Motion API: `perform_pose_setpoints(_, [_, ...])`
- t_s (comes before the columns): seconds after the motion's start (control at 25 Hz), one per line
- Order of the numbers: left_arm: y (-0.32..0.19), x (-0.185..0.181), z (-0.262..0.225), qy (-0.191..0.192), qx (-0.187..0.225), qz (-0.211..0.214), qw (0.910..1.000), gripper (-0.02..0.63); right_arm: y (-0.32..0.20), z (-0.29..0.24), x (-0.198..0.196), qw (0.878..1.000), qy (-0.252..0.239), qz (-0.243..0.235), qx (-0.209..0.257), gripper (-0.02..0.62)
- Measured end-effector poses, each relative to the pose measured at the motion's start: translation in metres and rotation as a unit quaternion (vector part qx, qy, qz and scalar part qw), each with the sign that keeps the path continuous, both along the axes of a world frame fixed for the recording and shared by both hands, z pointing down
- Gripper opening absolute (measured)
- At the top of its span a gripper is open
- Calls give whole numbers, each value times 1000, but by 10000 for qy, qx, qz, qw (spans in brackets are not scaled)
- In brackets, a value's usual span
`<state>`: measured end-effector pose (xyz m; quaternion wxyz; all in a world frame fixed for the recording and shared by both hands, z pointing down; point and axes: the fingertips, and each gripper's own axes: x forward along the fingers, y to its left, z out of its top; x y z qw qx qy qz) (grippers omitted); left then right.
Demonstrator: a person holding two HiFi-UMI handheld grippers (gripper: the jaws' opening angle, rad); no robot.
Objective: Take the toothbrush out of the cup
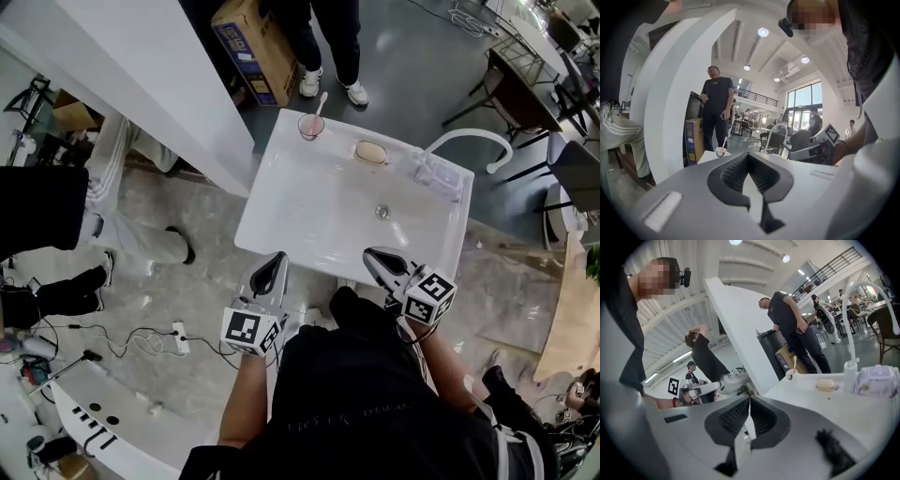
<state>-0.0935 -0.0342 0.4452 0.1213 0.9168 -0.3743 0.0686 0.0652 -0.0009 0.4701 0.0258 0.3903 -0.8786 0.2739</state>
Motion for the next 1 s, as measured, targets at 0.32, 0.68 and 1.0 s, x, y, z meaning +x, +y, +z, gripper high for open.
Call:
perform_pose_setpoints(0.32, [-33, 37, 8, -114, -170, -61, 9998, 6, -48, 13, 44, 9998, -201, -73, -42, 15])
perform_pose_setpoints(0.68, [-52, 61, 2, -174, -250, -339, 9990, 6, -88, 11, 61, 9983, -284, -510, 91, 15])
perform_pose_setpoints(1.0, [-57, 58, 3, -438, -225, -310, 9983, 6, -104, 17, 50, 9973, -271, -685, 15, 15])
